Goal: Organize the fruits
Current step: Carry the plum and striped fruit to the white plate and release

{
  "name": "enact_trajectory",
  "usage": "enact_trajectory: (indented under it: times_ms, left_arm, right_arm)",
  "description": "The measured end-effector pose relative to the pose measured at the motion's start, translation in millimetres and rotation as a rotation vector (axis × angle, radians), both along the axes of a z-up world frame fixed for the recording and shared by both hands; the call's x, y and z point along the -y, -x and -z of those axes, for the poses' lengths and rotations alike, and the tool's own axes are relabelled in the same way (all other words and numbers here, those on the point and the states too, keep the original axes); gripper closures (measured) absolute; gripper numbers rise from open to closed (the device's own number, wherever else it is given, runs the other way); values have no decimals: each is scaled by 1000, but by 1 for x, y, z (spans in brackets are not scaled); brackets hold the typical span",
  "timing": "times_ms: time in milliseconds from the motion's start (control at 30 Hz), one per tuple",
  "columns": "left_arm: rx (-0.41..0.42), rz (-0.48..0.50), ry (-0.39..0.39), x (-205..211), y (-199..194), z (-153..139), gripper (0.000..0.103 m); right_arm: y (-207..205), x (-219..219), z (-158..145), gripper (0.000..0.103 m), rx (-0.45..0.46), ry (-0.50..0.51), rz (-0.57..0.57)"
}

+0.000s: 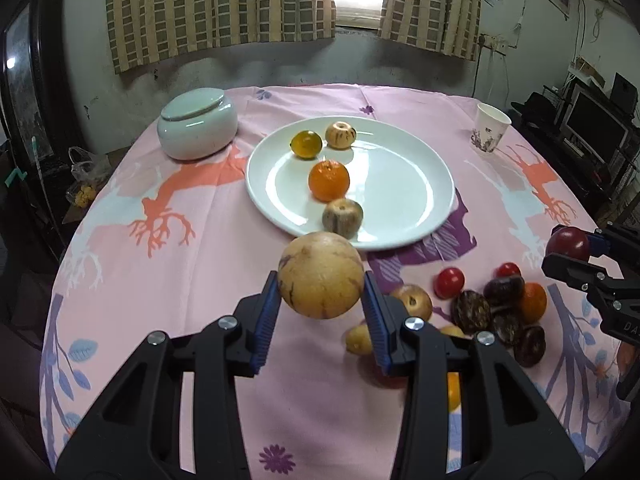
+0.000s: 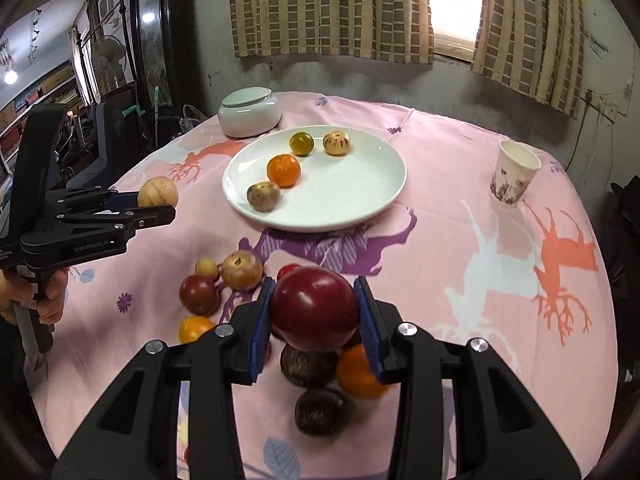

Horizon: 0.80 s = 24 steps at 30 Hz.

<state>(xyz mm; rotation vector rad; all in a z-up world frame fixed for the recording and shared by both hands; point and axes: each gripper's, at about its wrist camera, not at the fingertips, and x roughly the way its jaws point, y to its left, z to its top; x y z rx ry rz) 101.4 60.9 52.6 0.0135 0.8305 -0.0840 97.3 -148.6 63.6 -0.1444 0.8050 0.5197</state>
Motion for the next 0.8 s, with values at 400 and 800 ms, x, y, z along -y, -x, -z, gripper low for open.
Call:
enact_trajectory:
  times_ms: [400,800]
  left_arm:
    - [-99,-124,13,-22,-119,41,61]
    - [35,-167,9,-16,-82,7,17]
  right_arm:
    - [-134,-64,46,63,-103,148,18]
    - [-84,-14,6,38,-2,-90,94]
